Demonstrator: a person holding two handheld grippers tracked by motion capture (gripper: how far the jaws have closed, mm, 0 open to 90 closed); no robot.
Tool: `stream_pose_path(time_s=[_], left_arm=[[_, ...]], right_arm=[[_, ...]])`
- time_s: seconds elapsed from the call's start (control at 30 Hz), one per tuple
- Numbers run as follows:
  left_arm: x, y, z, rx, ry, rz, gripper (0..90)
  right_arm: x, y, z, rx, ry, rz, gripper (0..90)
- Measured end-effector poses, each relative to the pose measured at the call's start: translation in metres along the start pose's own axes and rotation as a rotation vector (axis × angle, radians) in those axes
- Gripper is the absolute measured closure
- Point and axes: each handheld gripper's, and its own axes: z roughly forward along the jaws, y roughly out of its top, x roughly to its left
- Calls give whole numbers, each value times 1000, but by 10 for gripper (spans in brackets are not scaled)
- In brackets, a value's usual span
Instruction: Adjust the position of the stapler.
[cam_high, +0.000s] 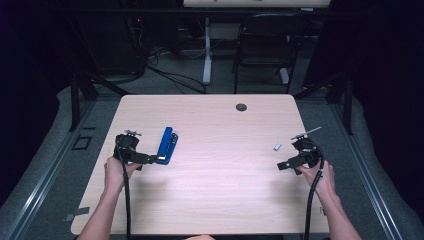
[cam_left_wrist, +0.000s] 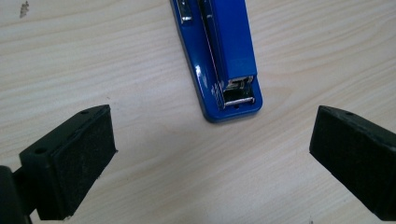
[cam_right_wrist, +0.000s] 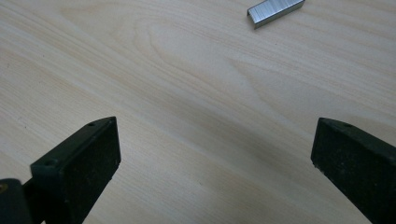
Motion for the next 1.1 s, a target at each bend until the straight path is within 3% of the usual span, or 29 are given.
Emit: stream_pose_path(time_s=[0.17,0.33,0.4,0.43,0.57,0.67,0.9,1.1], left_arm=[[-7,8,5,-32,28,-3,2],[-11,16,16,-24,-5,-4,2],[-14,20,21,-17,2,8,12],[-19,25,25,-8,18,37,29],[-23,30,32,-9,26,48,81],[-24,33,40,11,27,54,146],[-20,38,52,13,0,25,375],[-16,38,59,18,0,7,482]], right_arm=[[2,0,1,12,-4,6,14],[0,3,2,18,-9,3,19],[1,3,5,6,-4,15,19],[1,4,4,26,-4,2,19],[2,4,3,24,-11,-5,23],[2,4,2,23,-5,-6,27],[5,3,4,7,-10,11,42],[5,4,3,15,-15,1,56]])
